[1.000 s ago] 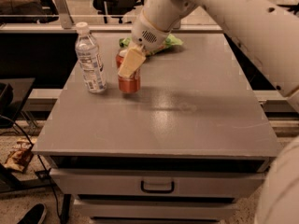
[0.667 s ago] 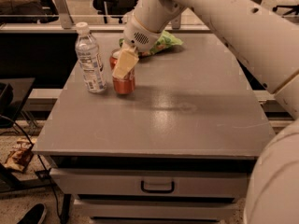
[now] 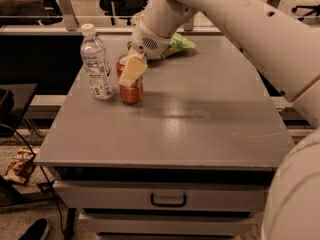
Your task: Move coke can near blue plastic bottle
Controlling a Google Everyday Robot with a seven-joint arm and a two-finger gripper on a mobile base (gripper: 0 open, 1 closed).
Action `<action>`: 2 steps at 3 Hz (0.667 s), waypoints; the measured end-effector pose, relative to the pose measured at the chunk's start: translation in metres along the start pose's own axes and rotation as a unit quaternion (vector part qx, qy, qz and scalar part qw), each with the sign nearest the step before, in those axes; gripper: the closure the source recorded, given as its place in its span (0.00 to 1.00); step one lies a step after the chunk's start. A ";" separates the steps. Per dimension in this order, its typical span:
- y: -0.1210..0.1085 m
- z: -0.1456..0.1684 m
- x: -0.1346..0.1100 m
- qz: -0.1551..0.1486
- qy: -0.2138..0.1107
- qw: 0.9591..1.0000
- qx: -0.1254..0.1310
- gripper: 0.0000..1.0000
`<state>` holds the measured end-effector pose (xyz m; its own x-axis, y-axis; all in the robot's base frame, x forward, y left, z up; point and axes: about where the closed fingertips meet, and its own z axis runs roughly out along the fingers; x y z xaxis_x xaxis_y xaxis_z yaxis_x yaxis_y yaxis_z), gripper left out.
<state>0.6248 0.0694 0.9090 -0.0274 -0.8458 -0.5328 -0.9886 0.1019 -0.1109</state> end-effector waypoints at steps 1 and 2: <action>0.001 0.002 -0.001 -0.001 0.000 1.000 -0.002 0.10; 0.001 0.004 -0.001 -0.001 0.001 1.000 -0.003 0.00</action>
Offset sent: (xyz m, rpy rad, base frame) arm -0.0002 0.0015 -0.0014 -0.0010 0.0022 0.0024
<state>0.6244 0.0724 0.9062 -0.0255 -0.8468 -0.5313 -0.9895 0.0970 -0.1070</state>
